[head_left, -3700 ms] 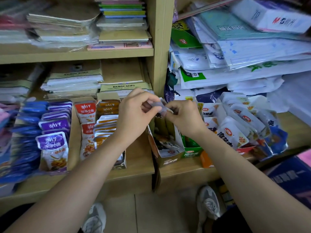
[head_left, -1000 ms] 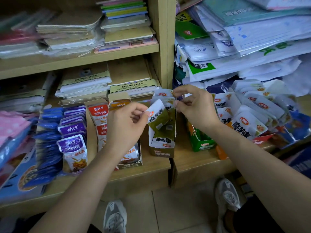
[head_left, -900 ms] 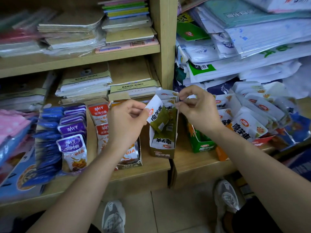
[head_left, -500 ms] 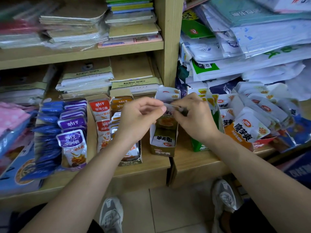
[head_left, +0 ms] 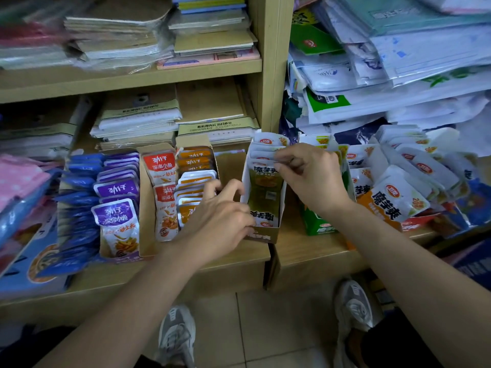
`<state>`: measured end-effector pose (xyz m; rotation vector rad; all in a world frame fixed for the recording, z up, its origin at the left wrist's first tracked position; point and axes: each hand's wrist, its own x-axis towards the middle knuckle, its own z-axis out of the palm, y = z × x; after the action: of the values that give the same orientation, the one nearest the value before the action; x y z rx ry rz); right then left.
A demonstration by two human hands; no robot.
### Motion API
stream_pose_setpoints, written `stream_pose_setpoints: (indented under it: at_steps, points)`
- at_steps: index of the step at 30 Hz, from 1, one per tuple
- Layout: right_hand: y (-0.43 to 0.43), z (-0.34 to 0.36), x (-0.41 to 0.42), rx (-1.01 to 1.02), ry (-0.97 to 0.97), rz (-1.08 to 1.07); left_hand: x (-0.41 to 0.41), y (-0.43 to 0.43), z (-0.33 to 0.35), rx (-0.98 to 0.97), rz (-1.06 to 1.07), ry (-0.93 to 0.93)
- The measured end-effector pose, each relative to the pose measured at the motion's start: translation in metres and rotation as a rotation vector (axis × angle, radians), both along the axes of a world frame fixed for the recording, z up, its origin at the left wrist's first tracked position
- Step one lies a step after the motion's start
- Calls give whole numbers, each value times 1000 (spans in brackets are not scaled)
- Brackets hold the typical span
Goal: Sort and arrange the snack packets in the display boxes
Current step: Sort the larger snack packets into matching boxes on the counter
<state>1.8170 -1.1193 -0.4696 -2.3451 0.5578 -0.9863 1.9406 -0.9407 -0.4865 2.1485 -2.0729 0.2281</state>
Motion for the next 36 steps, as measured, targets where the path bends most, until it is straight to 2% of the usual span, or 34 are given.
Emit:
stream_pose_setpoints:
  at_steps: [3,9,12,16,19,22,26,29,31,33,36]
  points:
    - [1,-3,-1,-29,0,14,0,0,-3,-44,-6,31]
    - [0,-4,-4,-43,-25,-36,-9,2,-7,-106,54,225]
    - [3,0,-6,59,-44,-29,-14,5,-9,-117,172,386]
    - [7,3,-16,165,-29,41,-22,17,-1,-137,154,526]
    - [10,3,-24,205,5,99,-24,19,6,-266,116,622]
    - [12,5,-29,292,7,190,-19,12,14,-452,186,693]
    - [13,9,-35,367,62,290,-11,-5,20,-586,237,627]
    - [11,5,-29,174,102,165,-7,-13,18,-636,227,534]
    - [10,2,-23,120,73,106,-10,-9,16,-622,189,505]
    - [8,0,-17,80,42,85,-16,1,11,-505,64,436]
    - [5,-2,-17,70,44,68,-21,19,-3,-181,-109,266]
